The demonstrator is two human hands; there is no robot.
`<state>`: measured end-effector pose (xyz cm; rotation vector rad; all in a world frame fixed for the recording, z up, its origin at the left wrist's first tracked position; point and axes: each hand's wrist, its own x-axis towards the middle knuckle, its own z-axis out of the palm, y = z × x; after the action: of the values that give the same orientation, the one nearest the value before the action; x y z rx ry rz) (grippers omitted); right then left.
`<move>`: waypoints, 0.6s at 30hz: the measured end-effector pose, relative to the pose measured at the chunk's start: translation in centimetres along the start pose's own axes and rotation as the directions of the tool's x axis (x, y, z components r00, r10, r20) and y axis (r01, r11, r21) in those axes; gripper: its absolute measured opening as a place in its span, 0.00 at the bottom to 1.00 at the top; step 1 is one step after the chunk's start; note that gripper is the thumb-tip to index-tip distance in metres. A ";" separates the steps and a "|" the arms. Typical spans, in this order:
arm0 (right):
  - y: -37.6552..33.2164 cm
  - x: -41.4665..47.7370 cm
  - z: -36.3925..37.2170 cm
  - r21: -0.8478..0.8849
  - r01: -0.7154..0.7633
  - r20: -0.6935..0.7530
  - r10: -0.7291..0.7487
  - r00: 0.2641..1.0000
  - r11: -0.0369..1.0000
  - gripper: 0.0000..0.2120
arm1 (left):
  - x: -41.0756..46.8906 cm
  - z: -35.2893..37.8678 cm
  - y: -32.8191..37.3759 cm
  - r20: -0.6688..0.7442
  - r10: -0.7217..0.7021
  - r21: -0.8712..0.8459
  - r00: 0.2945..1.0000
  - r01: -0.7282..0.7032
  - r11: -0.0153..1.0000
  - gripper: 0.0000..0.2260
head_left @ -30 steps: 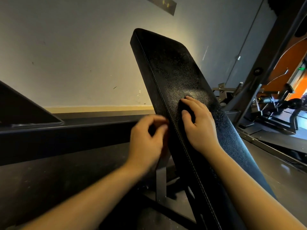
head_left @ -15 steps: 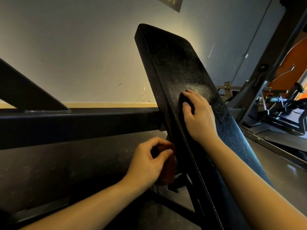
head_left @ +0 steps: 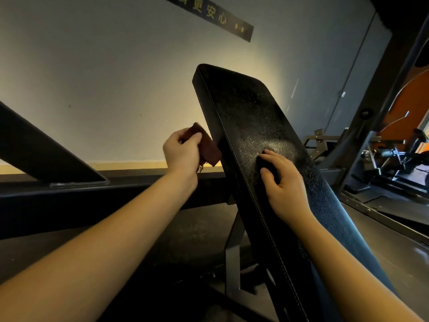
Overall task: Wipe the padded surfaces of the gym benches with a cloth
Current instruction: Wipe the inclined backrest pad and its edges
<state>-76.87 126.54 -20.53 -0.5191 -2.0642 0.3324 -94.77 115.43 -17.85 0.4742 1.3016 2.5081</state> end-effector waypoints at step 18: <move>0.1 -0.1 0.1 -0.005 -0.011 -0.010 0.011 1.000 1.000 0.16 | -2.3 -1.2 0.1 0.043 0.187 0.241 0.981 -0.192 0.951 0.13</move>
<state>-76.86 126.55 -20.73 -0.5346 -2.0535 0.3308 -93.16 113.63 -18.76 0.7080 1.6389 2.4938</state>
